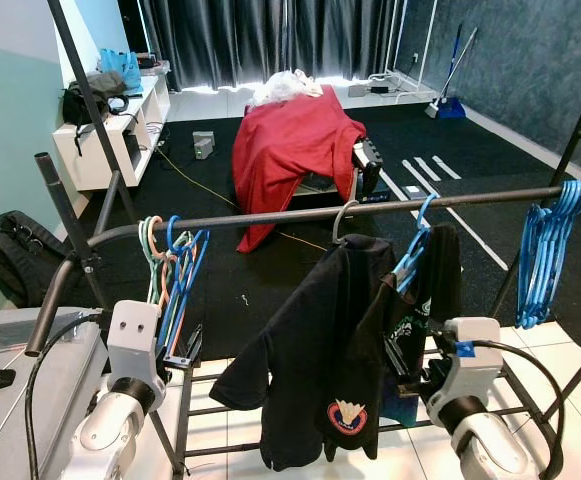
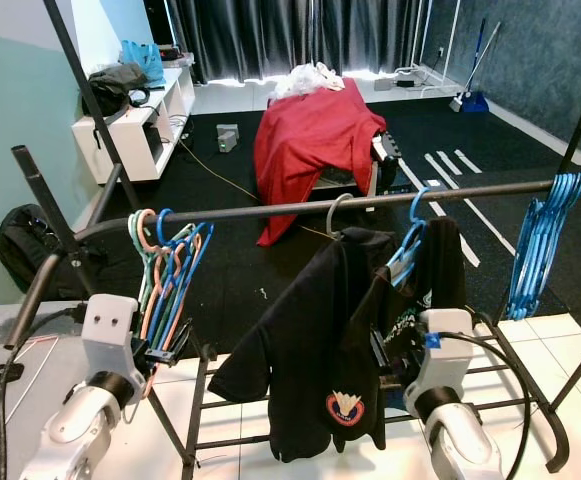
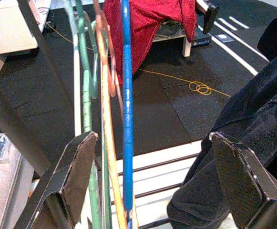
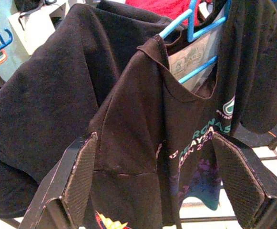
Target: Hang hanger
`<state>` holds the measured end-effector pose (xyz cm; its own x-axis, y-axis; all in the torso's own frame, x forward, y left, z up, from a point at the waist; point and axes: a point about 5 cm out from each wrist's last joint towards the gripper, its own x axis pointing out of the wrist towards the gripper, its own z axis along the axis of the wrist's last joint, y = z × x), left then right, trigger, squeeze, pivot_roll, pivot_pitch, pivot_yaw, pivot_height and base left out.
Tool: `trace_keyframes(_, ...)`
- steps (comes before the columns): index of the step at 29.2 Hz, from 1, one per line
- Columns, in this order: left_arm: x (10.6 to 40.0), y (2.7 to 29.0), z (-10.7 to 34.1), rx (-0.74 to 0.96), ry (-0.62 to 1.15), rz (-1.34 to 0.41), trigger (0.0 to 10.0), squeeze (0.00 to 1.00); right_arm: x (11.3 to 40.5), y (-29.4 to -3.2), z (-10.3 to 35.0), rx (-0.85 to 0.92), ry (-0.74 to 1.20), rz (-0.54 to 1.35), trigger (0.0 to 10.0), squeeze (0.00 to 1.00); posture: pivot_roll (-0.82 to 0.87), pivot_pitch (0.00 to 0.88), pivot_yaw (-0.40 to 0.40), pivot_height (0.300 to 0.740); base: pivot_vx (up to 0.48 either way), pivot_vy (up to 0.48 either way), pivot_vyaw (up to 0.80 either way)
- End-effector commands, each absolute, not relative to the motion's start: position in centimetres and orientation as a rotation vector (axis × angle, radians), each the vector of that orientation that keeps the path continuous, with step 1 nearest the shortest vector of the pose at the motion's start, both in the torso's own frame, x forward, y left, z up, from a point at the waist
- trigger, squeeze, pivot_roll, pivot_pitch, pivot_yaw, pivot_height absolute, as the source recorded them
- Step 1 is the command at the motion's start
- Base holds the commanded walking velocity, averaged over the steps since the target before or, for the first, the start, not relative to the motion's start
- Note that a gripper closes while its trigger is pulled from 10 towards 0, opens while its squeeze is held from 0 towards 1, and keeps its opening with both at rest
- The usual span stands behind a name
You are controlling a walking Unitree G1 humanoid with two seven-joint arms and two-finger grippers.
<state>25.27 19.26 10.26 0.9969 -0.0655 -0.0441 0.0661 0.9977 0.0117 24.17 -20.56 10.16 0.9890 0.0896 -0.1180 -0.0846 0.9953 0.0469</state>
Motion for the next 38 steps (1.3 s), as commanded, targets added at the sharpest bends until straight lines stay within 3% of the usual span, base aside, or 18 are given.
trace_keyframes(1,25.2,19.5,10.2,0.028,0.052,-0.061,10.0,0.0,24.0,-20.4,10.2,0.055,0.125,0.098,10.0,0.0,-0.08,0.0,0.02,0.74,0.0,0.0,0.0)
trace_keyframes(10,25.1,19.0,10.1,-0.029,0.074,-0.086,10.0,0.0,24.3,-21.1,10.2,0.037,0.134,0.093,10.0,0.0,-0.1,0.0,-0.001,0.74,0.0,0.0,0.0)
trace_keyframes(28,25.3,17.9,10.1,-0.12,0.083,-0.128,10.0,0.0,24.6,-22.0,10.6,0.009,0.143,0.094,10.0,0.0,-0.11,0.0,-0.003,0.74,0.0,-0.463,0.0)
trace_keyframes(36,25.4,18.0,10.6,-0.194,0.062,-0.167,10.0,0.0,24.6,-22.0,10.5,0.005,0.148,0.098,10.0,0.0,-0.11,0.0,0.0,0.74,0.0,0.0,0.0)
trace_keyframes(38,25.9,19.3,11.4,-0.182,0.015,-0.094,10.0,0.0,24.6,-22.0,10.6,0.005,0.148,0.095,10.0,0.0,-0.12,0.0,0.009,0.74,0.0,0.0,0.0)
